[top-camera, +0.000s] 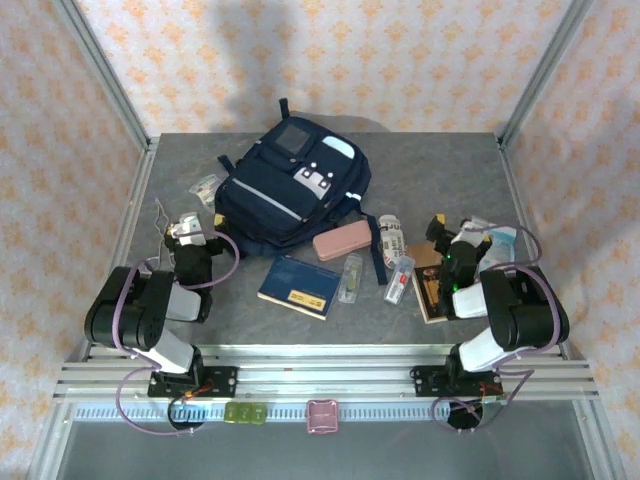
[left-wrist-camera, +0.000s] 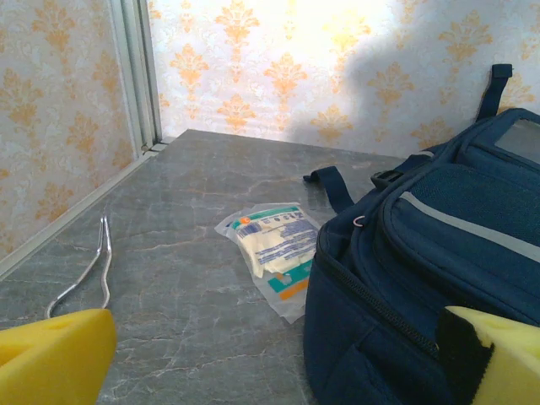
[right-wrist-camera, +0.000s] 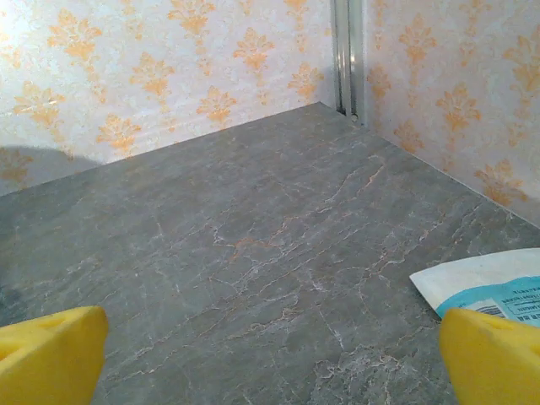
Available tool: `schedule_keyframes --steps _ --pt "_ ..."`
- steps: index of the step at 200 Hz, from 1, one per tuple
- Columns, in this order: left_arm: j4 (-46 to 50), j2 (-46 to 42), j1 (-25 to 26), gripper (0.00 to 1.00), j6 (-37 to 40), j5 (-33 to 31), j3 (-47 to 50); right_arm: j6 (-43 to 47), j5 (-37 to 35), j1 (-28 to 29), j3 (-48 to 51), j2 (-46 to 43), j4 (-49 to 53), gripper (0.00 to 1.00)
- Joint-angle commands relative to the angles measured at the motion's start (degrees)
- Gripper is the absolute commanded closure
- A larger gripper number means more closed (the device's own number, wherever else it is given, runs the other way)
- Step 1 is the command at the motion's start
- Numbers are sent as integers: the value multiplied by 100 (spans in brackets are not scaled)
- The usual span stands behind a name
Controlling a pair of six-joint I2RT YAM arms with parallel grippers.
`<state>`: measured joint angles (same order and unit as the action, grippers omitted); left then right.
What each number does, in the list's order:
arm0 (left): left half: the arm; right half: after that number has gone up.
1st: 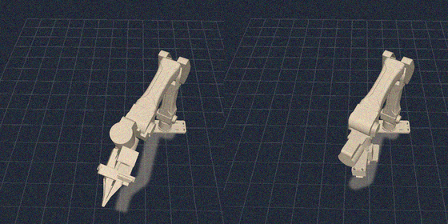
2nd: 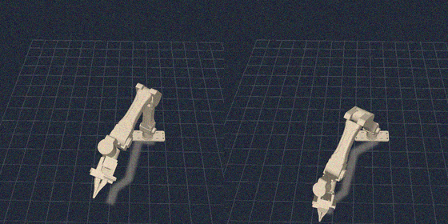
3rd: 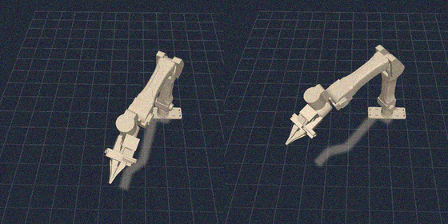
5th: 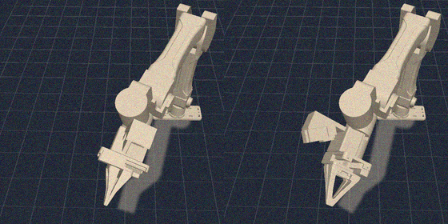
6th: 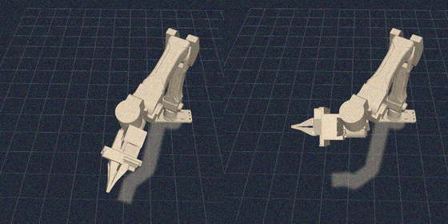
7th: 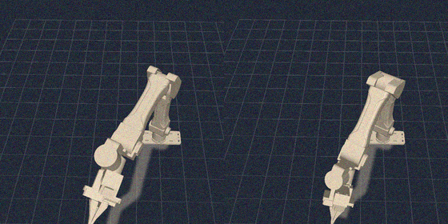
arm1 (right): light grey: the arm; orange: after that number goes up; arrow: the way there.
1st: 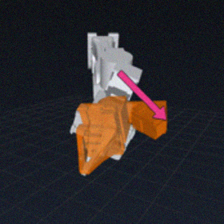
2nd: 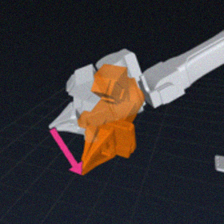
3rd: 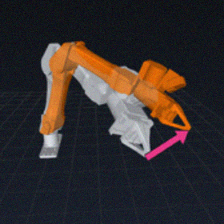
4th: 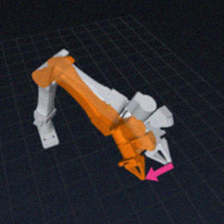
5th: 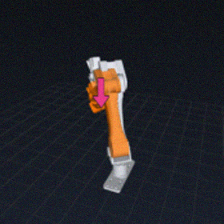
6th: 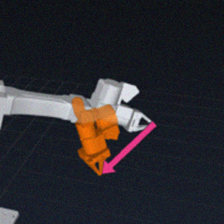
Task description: Pack the student bag
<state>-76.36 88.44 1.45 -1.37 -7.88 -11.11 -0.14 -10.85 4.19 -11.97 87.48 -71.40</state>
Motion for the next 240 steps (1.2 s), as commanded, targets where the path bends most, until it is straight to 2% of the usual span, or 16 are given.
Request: schedule_keyframes --steps 1,240 --pt "-24 -36 -22 0 58 76 -86 143 180 3 -60 -55 -45 0" --pt "-4 -30 -22 0 56 94 -100 106 325 -64 -124 -42 64 0"
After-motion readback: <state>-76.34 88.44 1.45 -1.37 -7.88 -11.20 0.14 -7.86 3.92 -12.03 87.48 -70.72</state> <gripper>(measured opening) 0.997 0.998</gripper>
